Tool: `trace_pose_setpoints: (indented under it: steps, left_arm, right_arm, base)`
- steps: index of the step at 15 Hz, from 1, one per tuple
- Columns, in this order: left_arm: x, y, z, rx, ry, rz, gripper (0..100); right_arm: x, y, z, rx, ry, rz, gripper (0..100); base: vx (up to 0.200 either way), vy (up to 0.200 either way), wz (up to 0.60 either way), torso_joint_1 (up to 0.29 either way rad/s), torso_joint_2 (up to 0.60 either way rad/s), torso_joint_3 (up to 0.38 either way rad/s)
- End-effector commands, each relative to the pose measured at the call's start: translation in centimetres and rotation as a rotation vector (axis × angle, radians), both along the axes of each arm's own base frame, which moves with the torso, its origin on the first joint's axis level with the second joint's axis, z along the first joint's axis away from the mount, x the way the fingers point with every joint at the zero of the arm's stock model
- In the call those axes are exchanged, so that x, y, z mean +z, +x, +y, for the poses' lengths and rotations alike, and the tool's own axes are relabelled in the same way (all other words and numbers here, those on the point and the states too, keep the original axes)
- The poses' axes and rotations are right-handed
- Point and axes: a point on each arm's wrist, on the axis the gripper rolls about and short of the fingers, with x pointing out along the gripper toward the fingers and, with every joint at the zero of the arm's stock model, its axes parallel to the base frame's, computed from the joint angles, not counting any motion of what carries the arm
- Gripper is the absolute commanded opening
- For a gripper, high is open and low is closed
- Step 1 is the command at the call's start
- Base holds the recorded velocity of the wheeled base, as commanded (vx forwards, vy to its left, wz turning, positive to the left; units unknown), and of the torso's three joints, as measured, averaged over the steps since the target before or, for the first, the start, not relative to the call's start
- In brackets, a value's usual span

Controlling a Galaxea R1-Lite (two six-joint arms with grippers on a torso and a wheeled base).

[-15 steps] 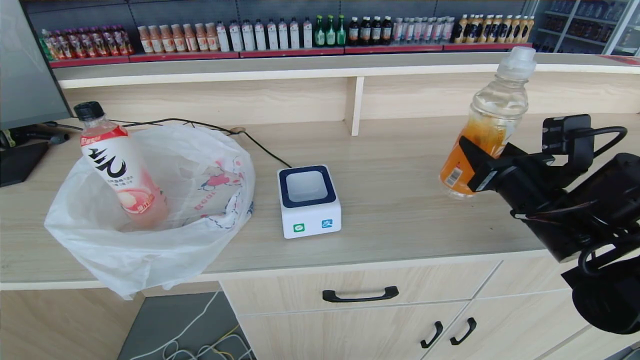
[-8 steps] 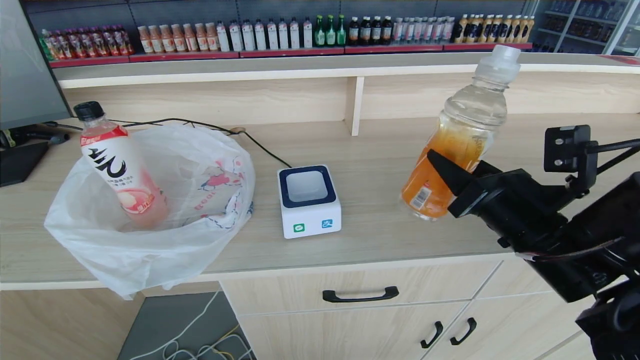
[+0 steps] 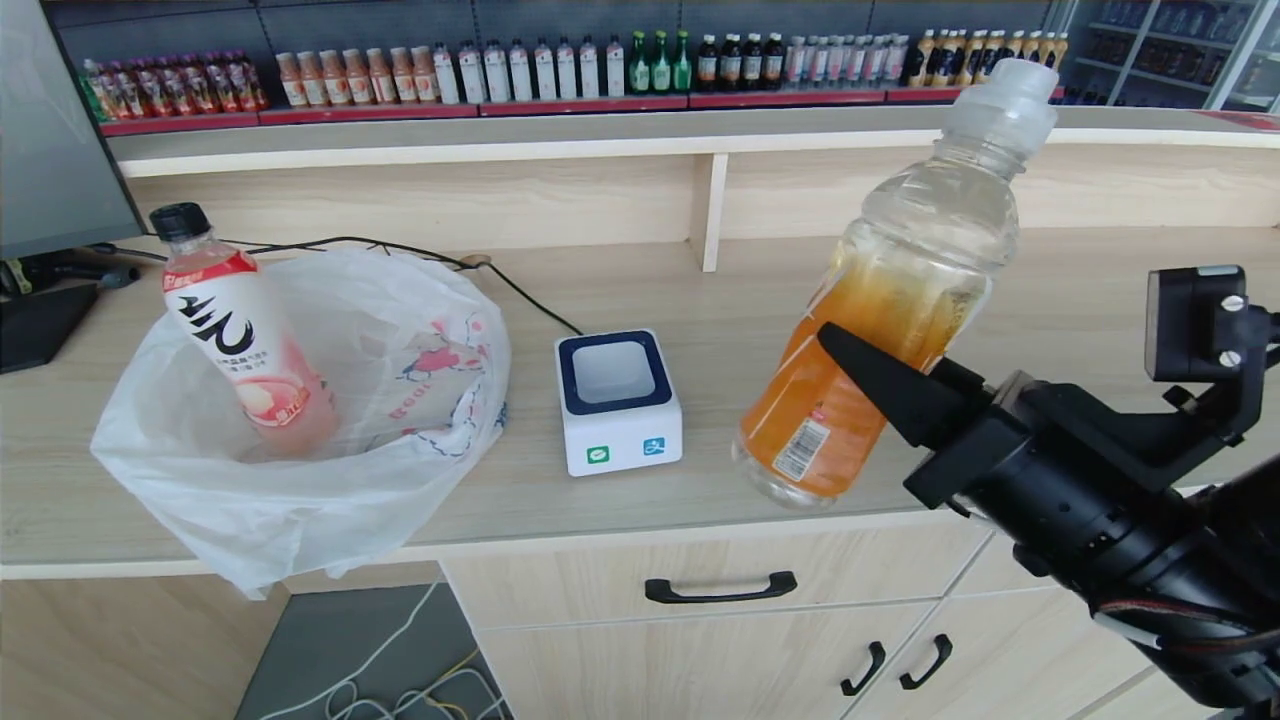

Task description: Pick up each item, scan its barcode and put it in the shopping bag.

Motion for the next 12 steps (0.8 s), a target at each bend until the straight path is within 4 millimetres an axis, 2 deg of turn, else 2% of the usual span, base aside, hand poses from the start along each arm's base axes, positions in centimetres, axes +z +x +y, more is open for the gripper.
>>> trace_pose_setpoints:
  steps: [1, 8, 12]
  left_arm:
    - [0.0, 0.0, 0.0, 0.0, 0.0, -0.001, 100]
    - [0.0, 0.0, 0.0, 0.0, 0.002, -0.001, 100]
    - [0.0, 0.0, 0.0, 0.0, 0.002, -0.001, 100]
  right_arm:
    - [0.0, -0.5, -0.1, 0.043, 0.035, 0.028, 0]
    - [0.7, -3.8, -0.8, 0.232, 0.239, 0.18, 0]
    - [1.3, -4.3, -0.4, 0.274, 0.268, 0.179, 0]
  base:
    - [0.0, 0.0, 0.0, 0.0, 0.0, 0.0]
    - [0.0, 0.0, 0.0, 0.0, 0.0, 0.0]
    - [0.0, 0.0, 0.0, 0.0, 0.0, 0.0]
